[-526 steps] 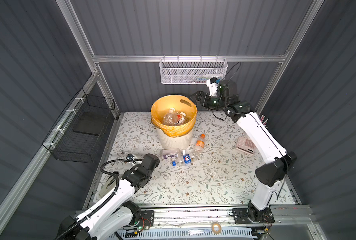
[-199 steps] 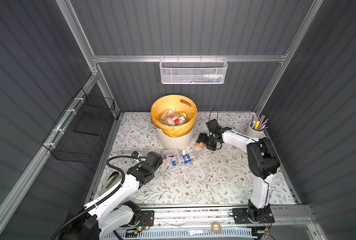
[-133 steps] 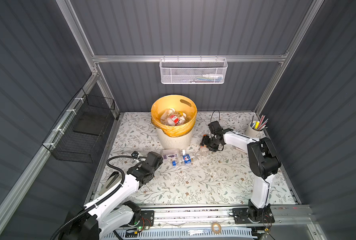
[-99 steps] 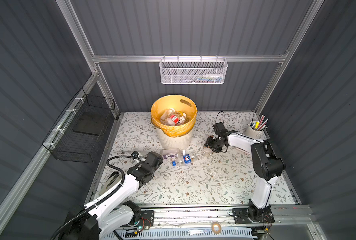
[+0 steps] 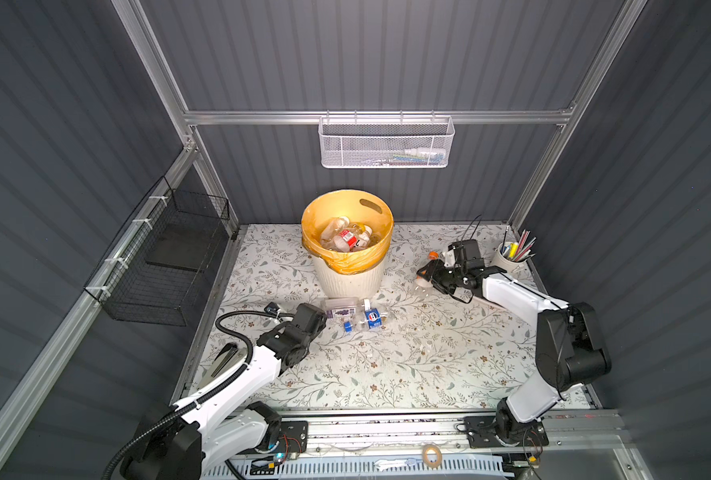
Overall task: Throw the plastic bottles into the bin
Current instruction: 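Lift the orange-capped bottle over the bin and open the right gripper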
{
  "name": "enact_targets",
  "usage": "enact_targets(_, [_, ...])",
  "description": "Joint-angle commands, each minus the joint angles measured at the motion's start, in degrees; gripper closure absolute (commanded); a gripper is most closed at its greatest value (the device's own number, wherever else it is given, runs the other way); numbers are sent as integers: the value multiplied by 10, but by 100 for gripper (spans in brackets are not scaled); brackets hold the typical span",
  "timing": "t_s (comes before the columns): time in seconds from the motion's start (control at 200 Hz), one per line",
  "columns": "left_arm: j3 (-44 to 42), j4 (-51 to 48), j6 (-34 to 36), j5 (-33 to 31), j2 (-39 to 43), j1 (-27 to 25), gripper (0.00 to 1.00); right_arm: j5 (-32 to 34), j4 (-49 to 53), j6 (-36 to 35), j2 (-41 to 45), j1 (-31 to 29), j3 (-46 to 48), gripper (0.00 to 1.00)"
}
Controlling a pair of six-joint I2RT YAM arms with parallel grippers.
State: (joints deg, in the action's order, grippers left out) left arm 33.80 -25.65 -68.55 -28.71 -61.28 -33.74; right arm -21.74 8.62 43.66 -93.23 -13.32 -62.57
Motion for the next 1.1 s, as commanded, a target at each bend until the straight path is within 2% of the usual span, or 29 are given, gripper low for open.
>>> enact_targets(0.0, [14,-6,11,-6,2,-2,1,-19,-42,21,39,20,-8,46])
enact_targets(0.165, [6,0,7,-4,4,-2,1,-52,-89,83,57,43,-59,45])
enact_targets(0.335, [6,1,9,-1,4,-2,0,-103,-124,122,18,22,-179,45])
enact_targets(0.485, [4,0,10,1,7,-2,1,-118,-85,90,-43,-39,-326,44])
enact_targets(0.565, [3,-1,11,3,9,-2,1,-136,-13,50,-98,-78,-434,42])
enact_targets(0.715, [2,-3,11,3,10,-2,1,-133,183,-22,-216,-129,-633,29])
enact_targets(0.74, [2,-3,11,3,10,-2,1,-131,198,-23,-227,-132,-651,23])
enact_targets(0.76, [2,-3,11,4,10,-2,0,-130,205,-25,-233,-134,-663,14])
enact_targets(0.775, [2,-4,11,4,10,-2,1,-126,210,-25,-235,-134,-669,4])
enact_targets(0.795, [2,-4,11,4,11,-2,1,-120,215,-25,-237,-133,-676,1])
enact_targets(0.95, [-1,-12,10,1,21,-2,0,-51,230,-46,-193,-119,-659,1])
enact_targets(1.096, [-7,-6,10,-1,23,-2,0,-19,191,-50,-119,-102,-556,1])
